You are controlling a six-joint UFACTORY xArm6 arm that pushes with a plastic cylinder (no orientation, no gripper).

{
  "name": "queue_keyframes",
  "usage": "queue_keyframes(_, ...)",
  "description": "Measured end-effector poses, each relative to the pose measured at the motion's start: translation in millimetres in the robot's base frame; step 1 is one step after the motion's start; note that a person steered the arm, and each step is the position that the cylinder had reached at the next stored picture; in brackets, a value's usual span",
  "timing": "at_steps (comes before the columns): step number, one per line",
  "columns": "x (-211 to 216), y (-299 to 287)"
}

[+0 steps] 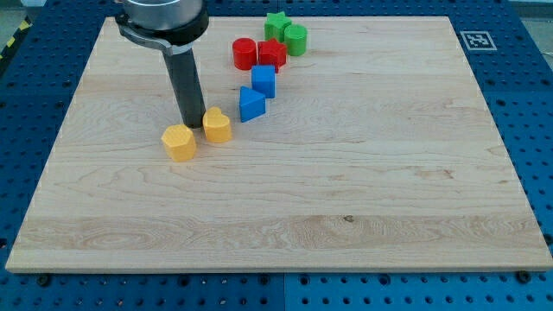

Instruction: Move the yellow hexagon slightly to the bottom

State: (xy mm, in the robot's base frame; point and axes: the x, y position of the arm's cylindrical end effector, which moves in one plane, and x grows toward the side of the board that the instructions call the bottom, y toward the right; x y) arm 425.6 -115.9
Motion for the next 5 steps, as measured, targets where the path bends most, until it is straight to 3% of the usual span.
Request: queue_keyframes(5,13,-35)
